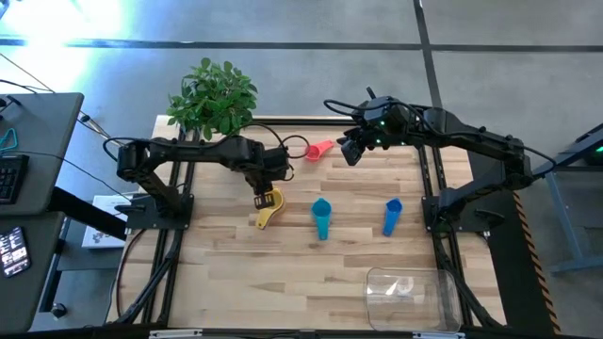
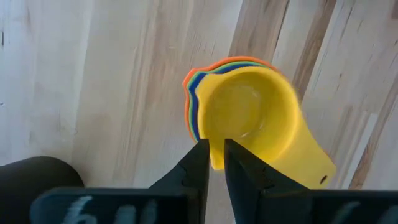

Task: Nest measuring cups in basket
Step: Stack the yellow measuring cup on the violet measuring cup, then stack the light blue measuring cup on the yellow measuring cup

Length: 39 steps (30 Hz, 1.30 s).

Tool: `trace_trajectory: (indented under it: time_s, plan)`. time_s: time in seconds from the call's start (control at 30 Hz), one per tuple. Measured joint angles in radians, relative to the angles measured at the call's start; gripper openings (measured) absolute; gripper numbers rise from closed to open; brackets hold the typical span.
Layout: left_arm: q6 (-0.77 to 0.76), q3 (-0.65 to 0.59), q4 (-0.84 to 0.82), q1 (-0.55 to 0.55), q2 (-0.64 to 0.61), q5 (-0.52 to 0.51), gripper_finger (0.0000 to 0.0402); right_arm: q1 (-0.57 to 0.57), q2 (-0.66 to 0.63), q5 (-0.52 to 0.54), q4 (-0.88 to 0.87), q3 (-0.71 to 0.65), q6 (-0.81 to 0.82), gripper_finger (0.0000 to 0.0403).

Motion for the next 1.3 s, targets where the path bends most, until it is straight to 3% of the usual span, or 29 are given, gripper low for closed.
trace_trajectory:
  time_s: [0.3,0.6,0.87,1.07,1.3]
  plan:
    - [-0.016,0.000,0.017,0.005,0.000,-0.005,0.0071,0.000,0.000,0.000,0.000,0.000,0.000,0.0149]
    - [-0.052,0.000,0.011,0.026,-0.021,0.029,0.0069,0.000,0.000,-0.002,0.000,0.000,0.042,0.0149]
    - [-0.110,0.000,0.008,0.022,-0.123,0.031,0.0060,0.000,0.000,-0.002,-0.101,0.000,0.081,0.0149]
    - [-0.154,0.000,0.007,0.022,-0.214,0.025,0.0058,0.015,0.002,-0.003,-0.226,-0.031,0.205,0.0149]
    - [-0.159,0.000,-0.026,0.021,-0.301,-0.001,0.0058,0.064,0.003,-0.017,-0.225,-0.097,0.331,0.0149]
